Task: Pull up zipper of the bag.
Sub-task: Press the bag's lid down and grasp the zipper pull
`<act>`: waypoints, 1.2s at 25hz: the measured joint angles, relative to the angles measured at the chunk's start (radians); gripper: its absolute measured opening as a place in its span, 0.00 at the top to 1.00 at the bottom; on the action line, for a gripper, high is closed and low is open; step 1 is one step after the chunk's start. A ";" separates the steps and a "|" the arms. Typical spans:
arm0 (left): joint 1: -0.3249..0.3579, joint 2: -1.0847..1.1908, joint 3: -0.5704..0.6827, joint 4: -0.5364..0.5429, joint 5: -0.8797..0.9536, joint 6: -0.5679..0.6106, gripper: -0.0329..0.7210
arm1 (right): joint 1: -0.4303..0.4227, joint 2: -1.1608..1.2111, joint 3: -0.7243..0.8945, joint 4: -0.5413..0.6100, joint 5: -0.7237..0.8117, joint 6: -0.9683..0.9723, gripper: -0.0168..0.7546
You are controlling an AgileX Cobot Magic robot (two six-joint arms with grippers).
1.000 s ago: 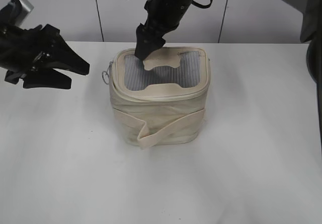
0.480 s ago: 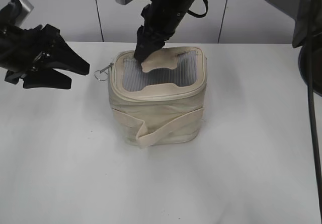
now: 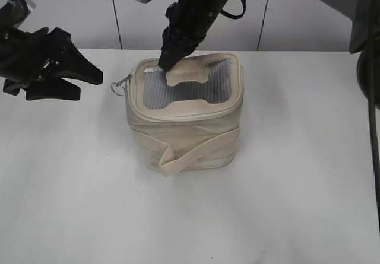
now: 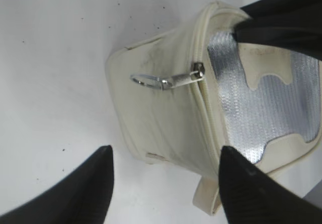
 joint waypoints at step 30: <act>-0.139 0.047 -0.088 0.240 -0.160 0.481 0.29 | 0.003 -0.019 0.016 0.005 0.000 0.006 0.91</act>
